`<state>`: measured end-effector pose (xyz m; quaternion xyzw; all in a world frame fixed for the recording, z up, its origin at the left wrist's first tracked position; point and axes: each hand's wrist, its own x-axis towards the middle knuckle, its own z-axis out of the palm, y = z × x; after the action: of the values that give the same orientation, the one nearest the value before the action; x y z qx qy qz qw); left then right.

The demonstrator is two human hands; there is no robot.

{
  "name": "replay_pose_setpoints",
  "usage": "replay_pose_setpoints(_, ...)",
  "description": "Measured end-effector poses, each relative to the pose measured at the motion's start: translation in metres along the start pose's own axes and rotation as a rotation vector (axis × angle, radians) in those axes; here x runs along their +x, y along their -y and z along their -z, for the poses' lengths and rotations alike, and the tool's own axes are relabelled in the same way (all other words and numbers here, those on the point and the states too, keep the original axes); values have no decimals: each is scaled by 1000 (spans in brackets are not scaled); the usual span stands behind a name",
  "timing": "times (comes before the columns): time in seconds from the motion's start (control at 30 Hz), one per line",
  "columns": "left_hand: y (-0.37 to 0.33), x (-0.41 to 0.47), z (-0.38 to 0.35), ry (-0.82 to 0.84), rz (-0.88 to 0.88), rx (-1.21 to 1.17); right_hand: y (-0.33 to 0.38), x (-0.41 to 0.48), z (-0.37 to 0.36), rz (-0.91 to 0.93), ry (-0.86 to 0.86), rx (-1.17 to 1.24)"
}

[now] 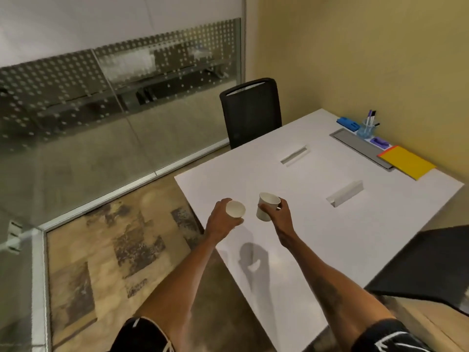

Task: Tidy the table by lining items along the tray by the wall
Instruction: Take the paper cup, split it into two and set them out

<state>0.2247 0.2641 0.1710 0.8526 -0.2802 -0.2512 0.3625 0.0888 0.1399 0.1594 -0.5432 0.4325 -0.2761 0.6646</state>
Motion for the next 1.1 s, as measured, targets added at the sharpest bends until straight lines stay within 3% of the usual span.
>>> replay_pose_setpoints(0.33, 48, 18, 50, 107, -48, -28, -8, -40, -40, 72, -343, -71)
replay_pose_setpoints(0.53, 45, 39, 48, 155, -96, -9, -10, -36, -38, 65, -461, -80)
replay_pose_setpoints(0.73, 17, 80, 38, 204, -221, 30, -8, -5, -27, -38, -628, -175)
replay_pose_setpoints(1.1, -76, 200, -14, 381, -338, 158, 14, 87, 21, -151, -748, -250)
